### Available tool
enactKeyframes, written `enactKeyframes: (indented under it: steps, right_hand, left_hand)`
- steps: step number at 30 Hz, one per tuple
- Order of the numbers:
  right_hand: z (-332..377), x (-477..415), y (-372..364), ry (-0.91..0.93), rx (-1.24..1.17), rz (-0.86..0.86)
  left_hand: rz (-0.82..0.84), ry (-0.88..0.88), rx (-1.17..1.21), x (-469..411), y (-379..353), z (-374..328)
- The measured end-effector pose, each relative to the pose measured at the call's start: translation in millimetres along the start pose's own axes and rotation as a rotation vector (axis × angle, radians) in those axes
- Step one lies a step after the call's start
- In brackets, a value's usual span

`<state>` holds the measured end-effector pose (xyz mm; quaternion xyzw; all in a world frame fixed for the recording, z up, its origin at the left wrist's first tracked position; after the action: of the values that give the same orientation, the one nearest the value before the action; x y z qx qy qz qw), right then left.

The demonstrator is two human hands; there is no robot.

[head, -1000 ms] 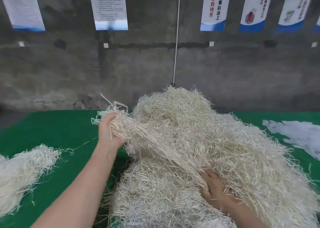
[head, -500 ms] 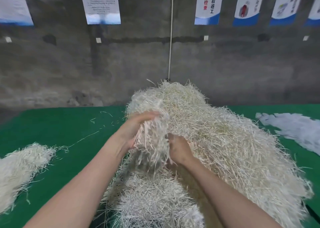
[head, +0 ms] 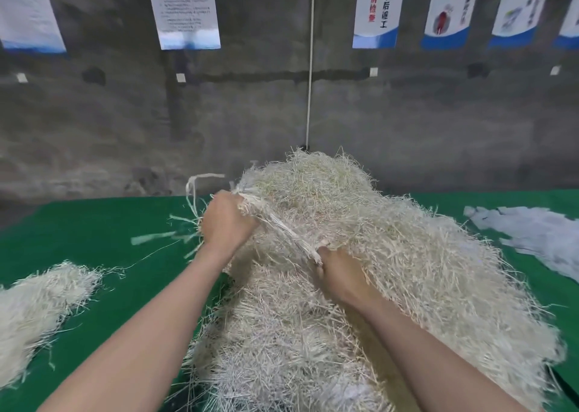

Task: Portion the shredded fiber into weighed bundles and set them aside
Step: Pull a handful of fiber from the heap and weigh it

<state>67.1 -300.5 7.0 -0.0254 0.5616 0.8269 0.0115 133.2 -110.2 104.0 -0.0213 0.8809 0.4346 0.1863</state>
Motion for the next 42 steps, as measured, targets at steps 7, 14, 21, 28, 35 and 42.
enactKeyframes:
  steps: [7,14,21,28,35,42]
  right_hand:
    - [17.5,12.5,39.1,0.095,-0.34,-0.17]
    - [65.0,-16.9,19.7,0.123,-0.311,0.132]
    - [29.3,-9.1,3.2,0.095,-0.234,0.258]
    - [4.4,-10.2,17.5,-0.057,-0.187,0.309]
    - [-5.6,-11.3,5.8,0.027,0.094,0.143]
    - [-10.8,17.3,-17.2,0.015,-0.166,0.18]
  left_hand:
    - [0.168,0.257,0.922,24.4,-30.3,0.8]
    - [0.244,0.139,1.565,32.7,-30.5,-35.6]
    - [0.645,0.19,1.556,33.0,-55.6,-28.6]
    - [1.136,-0.232,-0.208,57.0,-89.4,-43.0]
    - [0.451,-0.42,-0.748,34.0,-73.3,-26.1]
    - [0.305,-0.079,-0.273,9.3,-61.0,5.0]
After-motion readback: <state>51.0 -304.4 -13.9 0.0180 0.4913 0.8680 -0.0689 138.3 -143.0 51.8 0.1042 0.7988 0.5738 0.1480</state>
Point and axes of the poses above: each hand's wrist, its own x-axis away from the middle knuckle, its own y-axis out of the back of the hand, z = x × y, the point moved 6 cm from there along -x, towards the middle knuckle, and after that the axes turned 12 degrees about z, right-handed, at the moved point
